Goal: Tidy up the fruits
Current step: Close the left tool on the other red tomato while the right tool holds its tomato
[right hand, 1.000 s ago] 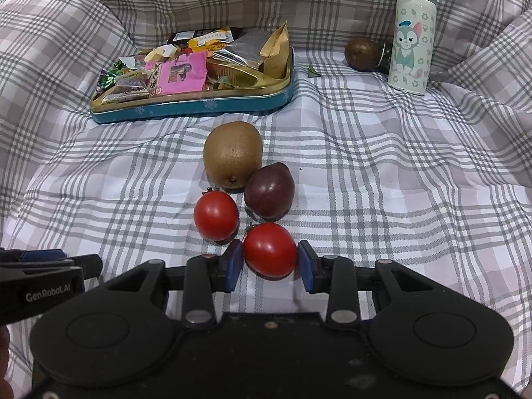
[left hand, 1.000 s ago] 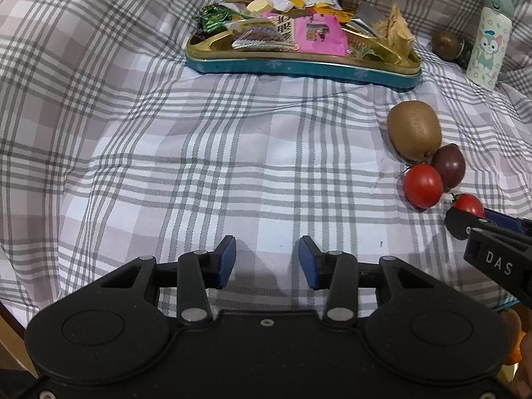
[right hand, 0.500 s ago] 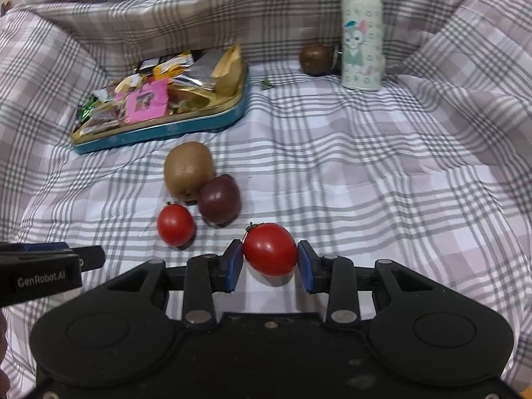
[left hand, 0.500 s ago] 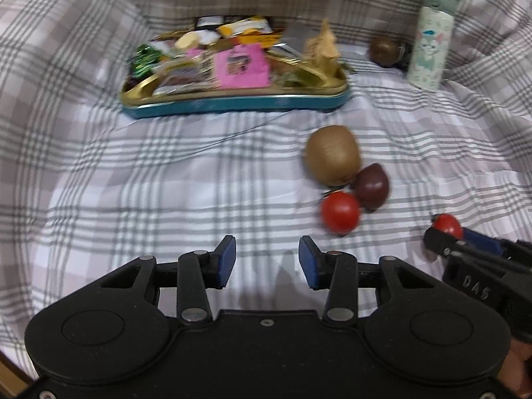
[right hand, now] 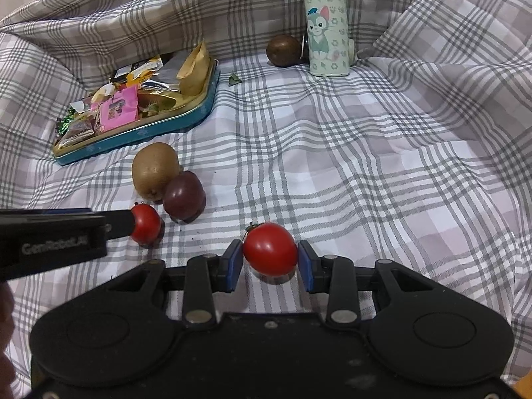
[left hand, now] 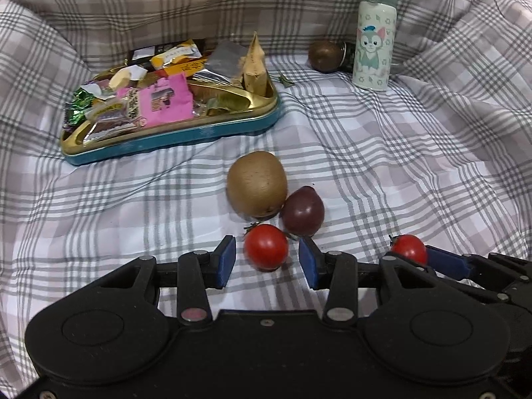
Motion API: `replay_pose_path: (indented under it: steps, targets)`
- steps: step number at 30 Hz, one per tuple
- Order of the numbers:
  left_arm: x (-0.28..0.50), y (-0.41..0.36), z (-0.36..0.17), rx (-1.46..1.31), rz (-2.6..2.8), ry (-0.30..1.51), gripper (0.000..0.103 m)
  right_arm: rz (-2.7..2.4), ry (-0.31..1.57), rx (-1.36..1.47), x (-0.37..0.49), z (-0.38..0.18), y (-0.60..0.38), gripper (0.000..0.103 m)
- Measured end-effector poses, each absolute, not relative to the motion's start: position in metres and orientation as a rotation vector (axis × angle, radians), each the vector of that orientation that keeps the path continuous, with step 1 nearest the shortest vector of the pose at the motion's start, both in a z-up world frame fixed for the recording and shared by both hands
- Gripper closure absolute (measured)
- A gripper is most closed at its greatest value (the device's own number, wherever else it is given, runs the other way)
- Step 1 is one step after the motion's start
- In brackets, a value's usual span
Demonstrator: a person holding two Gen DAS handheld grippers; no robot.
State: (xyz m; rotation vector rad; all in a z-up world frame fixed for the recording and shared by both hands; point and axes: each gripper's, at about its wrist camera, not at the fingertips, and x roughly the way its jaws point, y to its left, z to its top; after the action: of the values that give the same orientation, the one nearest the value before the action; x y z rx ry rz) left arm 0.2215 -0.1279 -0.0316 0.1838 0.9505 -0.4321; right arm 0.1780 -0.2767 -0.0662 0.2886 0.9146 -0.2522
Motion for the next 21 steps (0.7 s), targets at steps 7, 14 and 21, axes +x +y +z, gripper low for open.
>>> replay_pose_path:
  steps: [7,14,21]
  targets:
    - [0.229,-0.135,-0.044,0.189,-0.413,0.972,0.052,-0.249,0.906,0.302,0.178,-0.067,-0.28,0.067]
    - [0.232,-0.136,-0.051,0.187,-0.407,0.982,0.052,-0.253,0.917,0.32,0.18,-0.071,-0.283,0.067]
    - [0.237,-0.137,-0.058,0.176,-0.398,1.0,0.052,-0.248,0.931,0.322,0.181,-0.075,-0.281,0.067]
